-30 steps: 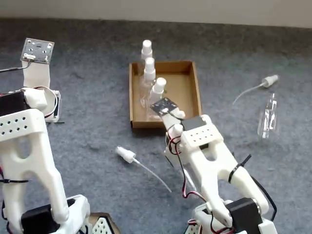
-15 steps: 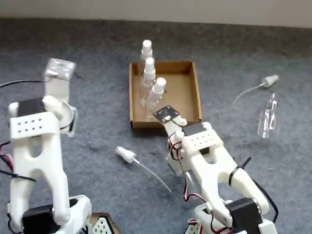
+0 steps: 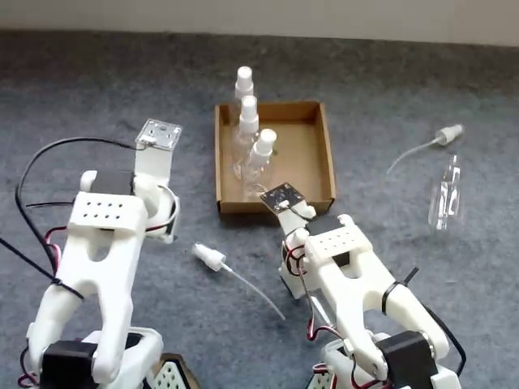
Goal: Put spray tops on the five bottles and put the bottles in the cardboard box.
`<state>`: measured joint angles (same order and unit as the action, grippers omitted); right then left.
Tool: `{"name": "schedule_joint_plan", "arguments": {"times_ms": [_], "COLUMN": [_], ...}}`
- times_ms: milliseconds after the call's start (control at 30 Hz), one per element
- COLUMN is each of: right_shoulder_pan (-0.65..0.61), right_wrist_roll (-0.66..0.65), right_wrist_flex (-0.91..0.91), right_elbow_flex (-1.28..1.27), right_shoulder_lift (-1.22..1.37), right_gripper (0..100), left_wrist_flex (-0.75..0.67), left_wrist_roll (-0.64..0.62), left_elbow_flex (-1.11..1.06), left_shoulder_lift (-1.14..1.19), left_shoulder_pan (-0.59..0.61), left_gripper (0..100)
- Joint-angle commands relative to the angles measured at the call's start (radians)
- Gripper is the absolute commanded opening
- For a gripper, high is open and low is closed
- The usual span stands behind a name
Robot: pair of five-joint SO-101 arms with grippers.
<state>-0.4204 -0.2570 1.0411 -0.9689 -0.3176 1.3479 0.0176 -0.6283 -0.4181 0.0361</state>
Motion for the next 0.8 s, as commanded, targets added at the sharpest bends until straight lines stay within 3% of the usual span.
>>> {"name": "schedule_joint_plan", "arguments": {"times_ms": [0,133,333,767], "right_shoulder_pan": [0.008,0.008,0.008,0.008], "right_wrist_roll": [0.011,0.011,0.051,0.052], "right_wrist_flex": [-0.010,-0.010,-0.010,-0.010], "right_elbow_flex": [-0.008,-0.008,-0.004,-0.004], "right_shoulder_lift": [-0.015,-0.015,-0.015,-0.016], "right_gripper": [13.3,13.3,13.3,13.3], "left_wrist_flex": [-0.017,-0.141,-0.358,-0.371], "left_wrist_roll": [-0.201,-0.345,-0.436,-0.434], "left_elbow_flex": [-0.007,-0.079,-0.242,-0.255], "left_shoulder_lift": [-0.022,-0.022,-0.024,-0.024], "left_shoulder_pan": [-0.127,-0.206,-0.251,-0.271], "left_gripper": [13,13,13,13]}}
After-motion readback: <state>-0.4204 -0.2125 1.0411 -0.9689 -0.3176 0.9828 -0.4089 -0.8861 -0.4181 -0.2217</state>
